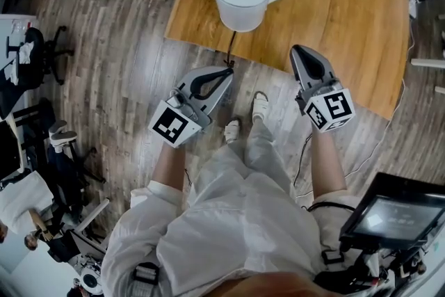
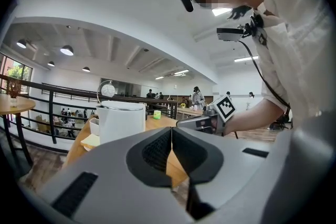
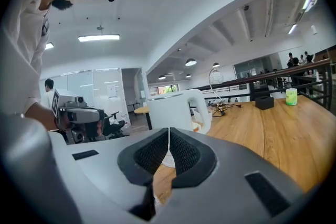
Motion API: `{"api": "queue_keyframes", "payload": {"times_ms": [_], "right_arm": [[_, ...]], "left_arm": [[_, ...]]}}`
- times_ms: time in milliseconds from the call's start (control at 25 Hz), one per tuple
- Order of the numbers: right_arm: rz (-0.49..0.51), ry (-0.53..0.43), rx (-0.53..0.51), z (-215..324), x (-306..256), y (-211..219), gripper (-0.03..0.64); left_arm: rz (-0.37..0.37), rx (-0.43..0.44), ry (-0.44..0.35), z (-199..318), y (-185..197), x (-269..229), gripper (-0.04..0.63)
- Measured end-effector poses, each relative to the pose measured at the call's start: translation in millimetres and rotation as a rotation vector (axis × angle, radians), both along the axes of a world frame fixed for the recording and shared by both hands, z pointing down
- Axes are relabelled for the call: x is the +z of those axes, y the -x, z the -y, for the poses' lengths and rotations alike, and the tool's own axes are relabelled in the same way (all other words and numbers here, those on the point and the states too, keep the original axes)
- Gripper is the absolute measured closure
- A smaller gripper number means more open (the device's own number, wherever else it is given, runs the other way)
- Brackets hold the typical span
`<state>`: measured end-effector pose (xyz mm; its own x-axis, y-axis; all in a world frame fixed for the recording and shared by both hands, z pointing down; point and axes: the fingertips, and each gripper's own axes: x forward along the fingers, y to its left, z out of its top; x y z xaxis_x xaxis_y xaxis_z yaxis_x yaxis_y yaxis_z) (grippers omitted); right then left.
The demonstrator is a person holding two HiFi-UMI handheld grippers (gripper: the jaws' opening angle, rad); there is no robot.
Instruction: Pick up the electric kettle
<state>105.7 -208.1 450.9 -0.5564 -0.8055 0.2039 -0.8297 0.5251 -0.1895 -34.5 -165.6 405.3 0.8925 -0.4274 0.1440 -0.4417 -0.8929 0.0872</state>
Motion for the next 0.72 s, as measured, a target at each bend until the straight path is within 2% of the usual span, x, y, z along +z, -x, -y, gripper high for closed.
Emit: {"api": "queue_keyframes", "payload": {"times_ms": [160, 360, 720], "right_arm": [[-0.002, 0.005, 0.016, 23, 13, -9, 0.603], [0.008, -0.012, 0.015, 46, 25, -14, 0.603], [-0.003, -0.055, 0.0, 71, 25, -9, 0.603]], "left_arm": [[0.035, 0.001, -0.006, 14, -2, 15, 0.588], [0.006, -0.033, -0.001, 37, -3, 29, 0.588], [-0.003, -0.084, -0.008, 67, -5, 40, 0.588]]}}
